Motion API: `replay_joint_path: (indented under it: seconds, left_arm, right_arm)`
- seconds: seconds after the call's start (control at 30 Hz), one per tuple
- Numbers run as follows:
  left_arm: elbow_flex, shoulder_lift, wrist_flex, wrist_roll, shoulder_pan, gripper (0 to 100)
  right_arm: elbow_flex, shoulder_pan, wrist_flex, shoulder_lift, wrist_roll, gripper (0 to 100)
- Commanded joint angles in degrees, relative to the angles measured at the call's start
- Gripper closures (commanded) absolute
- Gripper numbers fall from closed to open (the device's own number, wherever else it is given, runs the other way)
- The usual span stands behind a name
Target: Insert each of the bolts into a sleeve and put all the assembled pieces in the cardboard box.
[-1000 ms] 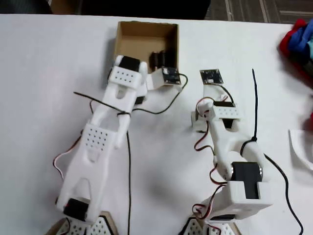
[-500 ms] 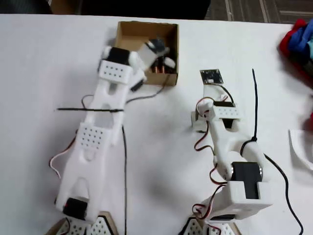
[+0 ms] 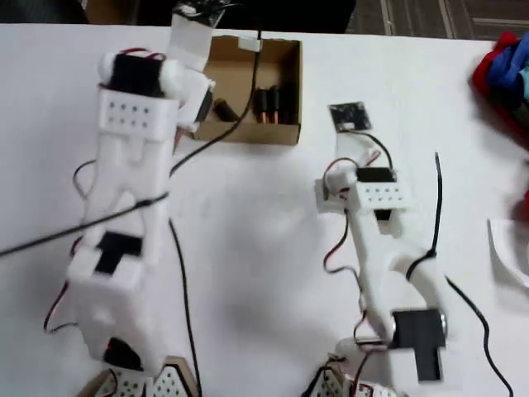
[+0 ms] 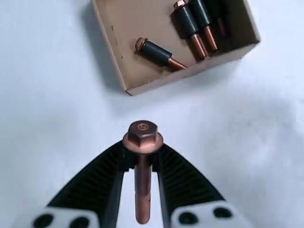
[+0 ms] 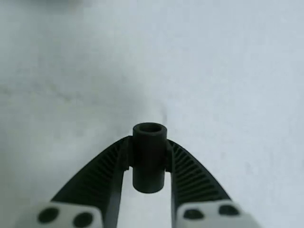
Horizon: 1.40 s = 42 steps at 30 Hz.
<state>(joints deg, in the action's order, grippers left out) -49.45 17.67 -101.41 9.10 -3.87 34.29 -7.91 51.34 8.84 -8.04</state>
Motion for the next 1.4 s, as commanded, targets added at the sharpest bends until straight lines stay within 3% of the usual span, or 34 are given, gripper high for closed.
replay_joint_path:
  seconds: [0.0, 0.07, 0.17, 0.27, 0.5, 0.67, 0.8, 0.93, 1.03, 1.2, 1.37]
  left_arm:
    - [8.8, -14.6, 2.3, -4.0, -0.8, 97]
    - [13.2, -17.6, 3.6, -8.2, -0.6, 97]
    - [19.4, -20.0, 4.1, -8.5, -0.6, 97]
    - [22.7, -21.9, 9.7, -8.9, -0.3, 97]
    - [34.9, -26.5, 35.3, -21.1, 1.1, 97]
    - [57.2, -32.9, 59.7, -23.8, -1.8, 97]
    - [77.1, -41.8, 84.5, -23.0, -5.5, 97]
    - [96.1, -50.6, 109.5, -15.1, -12.3, 97]
    - [104.9, -52.3, 121.1, -8.0, -16.3, 97]
    - [107.5, -50.1, 126.5, -6.2, -18.4, 97]
    - [102.5, -42.1, 126.8, -6.7, -21.5, 97]
  right_arm:
    - [1.5, -4.3, -0.6, 7.2, 1.4, 97.4]
    - [4.3, -5.1, -4.9, 7.9, 4.8, 97.4]
    - [10.7, -5.1, -14.9, 9.4, 13.1, 97.4]
    - [18.9, -5.0, -26.8, 13.4, 20.4, 97.4]
    - [42.3, -5.2, -63.9, 26.2, 20.0, 97.4]
    - [52.1, -5.3, -86.3, 27.0, 12.7, 97.4]
    - [51.5, -5.3, -90.2, 21.5, 9.8, 97.4]
    - [48.4, -5.3, -95.5, 11.5, 9.8, 97.4]
    - [47.9, -5.3, -104.9, 3.6, 9.7, 97.4]
    - [49.2, -6.6, -125.0, -7.6, 1.8, 97.4]
    - [49.5, -9.8, -139.4, -17.7, 1.0, 97.4]
